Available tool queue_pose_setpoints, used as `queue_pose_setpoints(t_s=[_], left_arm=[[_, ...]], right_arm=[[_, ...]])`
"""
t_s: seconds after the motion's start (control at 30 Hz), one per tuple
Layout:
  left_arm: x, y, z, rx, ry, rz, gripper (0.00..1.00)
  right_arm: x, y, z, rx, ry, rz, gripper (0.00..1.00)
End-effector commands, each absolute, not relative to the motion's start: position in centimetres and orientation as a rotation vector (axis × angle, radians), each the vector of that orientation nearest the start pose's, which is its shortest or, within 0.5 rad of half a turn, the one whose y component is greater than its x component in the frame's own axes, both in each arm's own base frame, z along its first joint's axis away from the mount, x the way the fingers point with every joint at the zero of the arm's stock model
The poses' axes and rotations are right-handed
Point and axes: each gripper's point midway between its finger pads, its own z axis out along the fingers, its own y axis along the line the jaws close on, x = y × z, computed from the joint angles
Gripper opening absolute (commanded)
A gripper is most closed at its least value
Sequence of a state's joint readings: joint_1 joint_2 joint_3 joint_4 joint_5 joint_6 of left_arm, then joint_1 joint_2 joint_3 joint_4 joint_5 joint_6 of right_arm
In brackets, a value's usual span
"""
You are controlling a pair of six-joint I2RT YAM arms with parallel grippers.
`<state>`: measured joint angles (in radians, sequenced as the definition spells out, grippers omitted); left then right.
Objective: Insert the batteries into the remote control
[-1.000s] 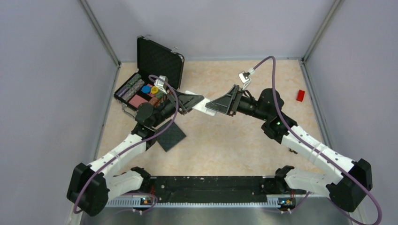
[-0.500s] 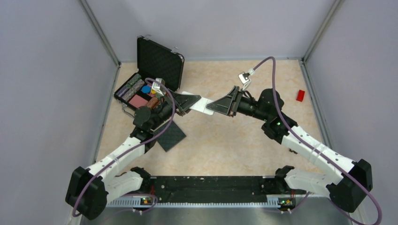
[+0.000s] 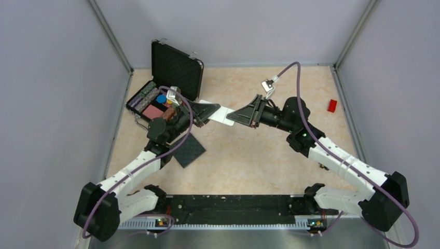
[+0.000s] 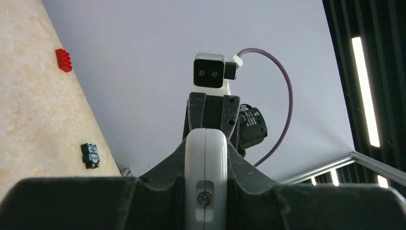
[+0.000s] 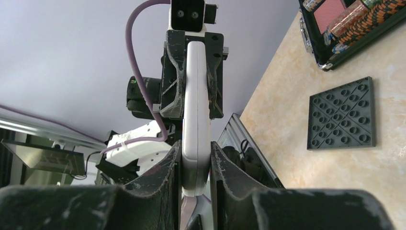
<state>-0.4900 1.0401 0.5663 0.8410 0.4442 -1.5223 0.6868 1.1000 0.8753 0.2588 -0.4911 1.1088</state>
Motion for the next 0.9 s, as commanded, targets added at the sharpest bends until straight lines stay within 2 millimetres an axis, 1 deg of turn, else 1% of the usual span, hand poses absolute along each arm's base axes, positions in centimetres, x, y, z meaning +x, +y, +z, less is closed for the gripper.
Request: queue_pose_setpoints(t_s=[0.0,0.1,0.17,0.23,0.37,0.43,0.47,0.53,0.63,0.7,0.8,0.87], left_arm=[[21.8,-26.0,38.5,-0.191,1.4,-2.066,0.0],[21.5,-26.5,38.6,-0.169,1.406,-2.077,0.0],[21.3,-26.8,38.5,-0.163,1.411,-2.087,0.0],[21.1,-27.0,38.5,-0.152,1.411,-2.094,0.0],[21.1,-27.1,38.4,-0.138,1.42,-2.079,0.0],[21.2,-27.1,38.3,-0.127,1.428,-2.055,0.0],[21.2,-27.0,38.3,-0.129,1.428,-2.044,0.0],[21.5,-26.7,38.2,-0.145,1.418,-2.011,0.0],[21.6,-26.3,37.9,-0.123,1.436,-1.947,0.0],[21.6,-26.2,37.6,-0.1,1.468,-1.91,0.0],[21.2,-26.3,37.3,-0.035,1.517,-1.872,0.0],[20.8,-26.7,37.2,0.032,1.558,-1.858,0.0]], right_arm=[[21.8,33.3,34.1,-0.113,1.817,1.672,0.07],[22.2,33.9,33.4,-0.097,1.843,1.66,0.07],[22.5,34.3,32.6,-0.086,1.872,1.645,0.03],[22.8,34.6,31.9,-0.078,1.906,1.628,0.01],[22.9,34.8,31.5,-0.075,1.928,1.615,0.06],[22.9,34.8,31.5,-0.074,1.932,1.613,0.13],[22.8,34.7,31.7,-0.076,1.929,1.616,0.18],[22.6,34.5,32.0,-0.079,1.922,1.615,0.34],[22.3,33.7,32.8,-0.111,1.895,1.603,0.52],[22.0,33.0,33.2,-0.167,1.892,1.583,0.62],[21.2,32.0,34.2,-0.271,1.856,1.563,0.72],[20.4,31.6,34.7,-0.36,1.849,1.55,0.76]])
